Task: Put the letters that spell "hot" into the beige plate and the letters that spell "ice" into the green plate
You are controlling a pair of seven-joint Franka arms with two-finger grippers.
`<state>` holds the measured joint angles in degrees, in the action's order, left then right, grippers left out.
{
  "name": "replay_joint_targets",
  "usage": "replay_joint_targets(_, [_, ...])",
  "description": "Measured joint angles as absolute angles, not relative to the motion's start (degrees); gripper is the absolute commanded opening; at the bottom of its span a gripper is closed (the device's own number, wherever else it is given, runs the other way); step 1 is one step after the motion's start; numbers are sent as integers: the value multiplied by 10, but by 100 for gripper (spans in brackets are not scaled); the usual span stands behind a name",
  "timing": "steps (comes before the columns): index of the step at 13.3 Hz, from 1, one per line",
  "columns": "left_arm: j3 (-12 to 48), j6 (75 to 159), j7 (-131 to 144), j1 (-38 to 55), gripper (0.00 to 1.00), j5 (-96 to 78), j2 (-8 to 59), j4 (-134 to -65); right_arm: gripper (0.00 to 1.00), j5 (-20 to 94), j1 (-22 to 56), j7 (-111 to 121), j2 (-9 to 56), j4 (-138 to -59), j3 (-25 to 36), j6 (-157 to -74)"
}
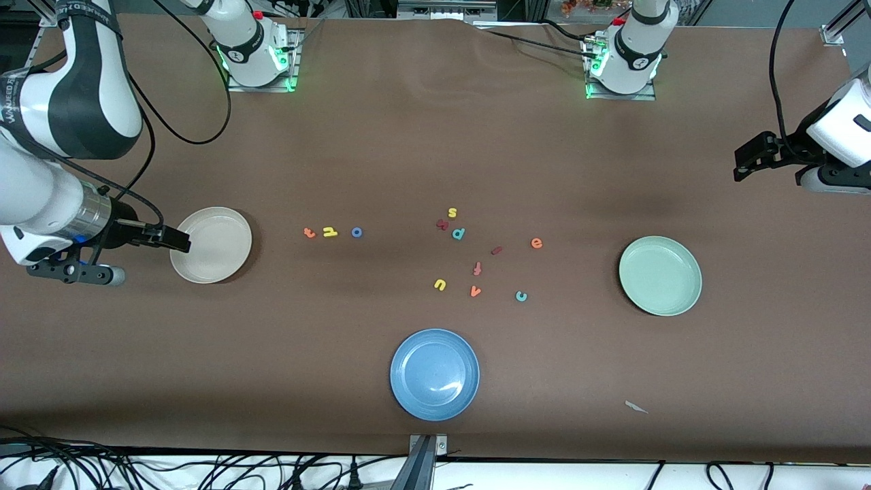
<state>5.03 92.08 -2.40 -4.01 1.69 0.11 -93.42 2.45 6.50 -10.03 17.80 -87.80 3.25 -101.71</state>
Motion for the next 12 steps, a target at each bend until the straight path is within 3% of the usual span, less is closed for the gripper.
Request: replay_joint_targets(12, [50,921,-24,-40,100,17,1,-934,100,-8,65,-96,178,-881,31,-1015])
